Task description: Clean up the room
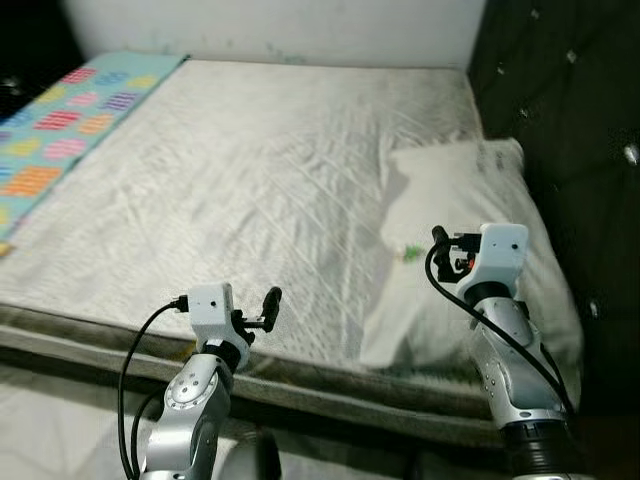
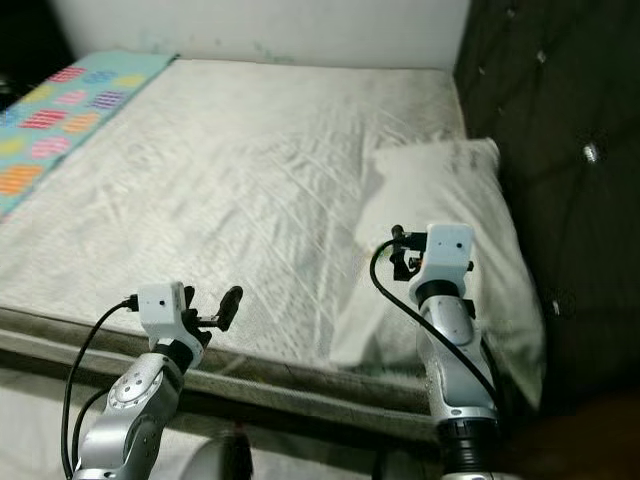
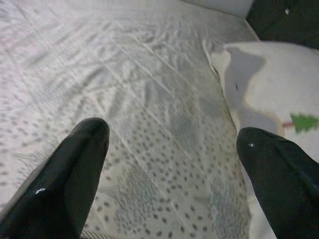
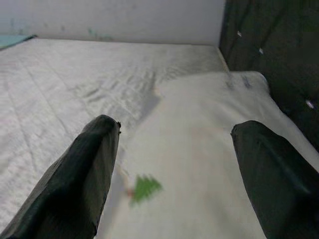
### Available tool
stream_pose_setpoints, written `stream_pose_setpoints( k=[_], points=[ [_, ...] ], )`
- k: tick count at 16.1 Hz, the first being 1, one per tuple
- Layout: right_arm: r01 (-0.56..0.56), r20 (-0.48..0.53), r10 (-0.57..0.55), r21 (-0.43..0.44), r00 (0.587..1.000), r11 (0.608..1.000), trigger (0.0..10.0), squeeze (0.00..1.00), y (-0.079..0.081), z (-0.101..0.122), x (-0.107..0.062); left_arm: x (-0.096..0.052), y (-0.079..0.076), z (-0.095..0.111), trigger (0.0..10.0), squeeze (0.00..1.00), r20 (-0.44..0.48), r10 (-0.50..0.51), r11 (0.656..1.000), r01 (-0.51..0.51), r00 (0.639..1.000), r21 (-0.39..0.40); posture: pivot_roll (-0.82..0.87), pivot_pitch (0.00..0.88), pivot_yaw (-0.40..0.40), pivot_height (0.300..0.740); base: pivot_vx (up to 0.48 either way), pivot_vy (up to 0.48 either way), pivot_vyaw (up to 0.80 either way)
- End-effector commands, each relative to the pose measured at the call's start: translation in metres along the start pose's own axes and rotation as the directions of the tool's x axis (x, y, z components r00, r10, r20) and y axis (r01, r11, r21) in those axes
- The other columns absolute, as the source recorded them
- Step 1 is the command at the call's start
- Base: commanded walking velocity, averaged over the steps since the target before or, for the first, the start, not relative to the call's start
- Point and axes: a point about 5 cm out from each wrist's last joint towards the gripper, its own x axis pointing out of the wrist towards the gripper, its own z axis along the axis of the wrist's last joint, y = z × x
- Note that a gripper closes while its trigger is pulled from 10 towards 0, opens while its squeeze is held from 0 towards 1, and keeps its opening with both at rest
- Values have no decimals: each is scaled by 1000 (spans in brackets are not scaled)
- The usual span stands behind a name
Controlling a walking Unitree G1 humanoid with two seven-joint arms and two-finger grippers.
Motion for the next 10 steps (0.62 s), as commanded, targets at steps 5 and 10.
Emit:
stream_pose_setpoints(
  k=[5, 10],
  points=[
    [18, -7, -18, -3, 1000, 1000, 10000, 0, -2, 0, 3, 0, 2, -3, 10000, 0, -10, 12, 1000, -11, 1000, 12, -73, 0, 44, 740, 0, 0, 0],
    [51, -24, -51, -8, 998, 999, 10000, 0, -7, -5, 3, -1, 6, -6, 10000, 0, -18, 41, 999, -41, 999, -25, -79, 0, 44, 740, 0, 0, 0]
  ],
)
